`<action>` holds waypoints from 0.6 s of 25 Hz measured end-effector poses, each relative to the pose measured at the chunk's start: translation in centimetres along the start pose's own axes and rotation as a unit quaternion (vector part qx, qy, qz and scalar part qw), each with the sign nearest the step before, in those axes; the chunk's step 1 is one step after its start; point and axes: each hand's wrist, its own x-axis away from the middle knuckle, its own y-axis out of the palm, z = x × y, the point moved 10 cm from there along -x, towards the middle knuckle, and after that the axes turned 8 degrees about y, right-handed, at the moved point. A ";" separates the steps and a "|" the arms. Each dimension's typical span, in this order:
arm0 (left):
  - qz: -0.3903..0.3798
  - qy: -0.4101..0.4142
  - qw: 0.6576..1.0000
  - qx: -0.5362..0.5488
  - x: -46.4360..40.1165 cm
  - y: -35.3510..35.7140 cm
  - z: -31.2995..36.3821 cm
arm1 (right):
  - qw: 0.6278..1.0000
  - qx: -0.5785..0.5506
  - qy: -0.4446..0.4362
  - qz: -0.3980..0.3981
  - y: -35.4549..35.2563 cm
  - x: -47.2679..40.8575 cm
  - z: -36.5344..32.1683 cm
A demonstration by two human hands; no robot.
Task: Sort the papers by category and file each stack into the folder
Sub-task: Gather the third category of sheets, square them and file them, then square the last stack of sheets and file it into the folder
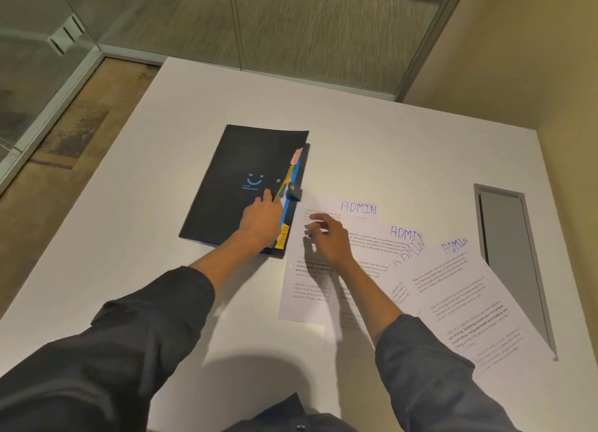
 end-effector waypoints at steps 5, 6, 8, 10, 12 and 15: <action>-0.029 -0.047 0.998 -0.030 -2.3 2.4 -2.4 | 0.978 0.208 -0.022 0.020 -2.8 3.4 4.0; -0.034 -0.051 0.998 -0.028 -2.5 2.6 -2.7 | 0.967 0.250 -0.031 0.040 -3.5 4.2 4.9; -0.034 -0.056 0.997 -0.031 -2.2 3.0 -2.8 | 0.934 0.344 -0.060 0.080 -4.8 5.7 6.3; -0.003 -0.053 0.997 -0.055 -0.9 2.8 -1.6 | 0.901 0.426 -0.057 0.064 -4.9 6.3 8.5; 0.037 -0.029 0.997 -0.062 1.3 3.0 1.7 | 0.888 0.458 -0.038 0.026 -4.8 6.5 10.6; 0.078 0.047 0.996 0.007 5.1 4.5 8.3 | 0.902 0.428 -0.054 0.032 -5.8 7.3 10.4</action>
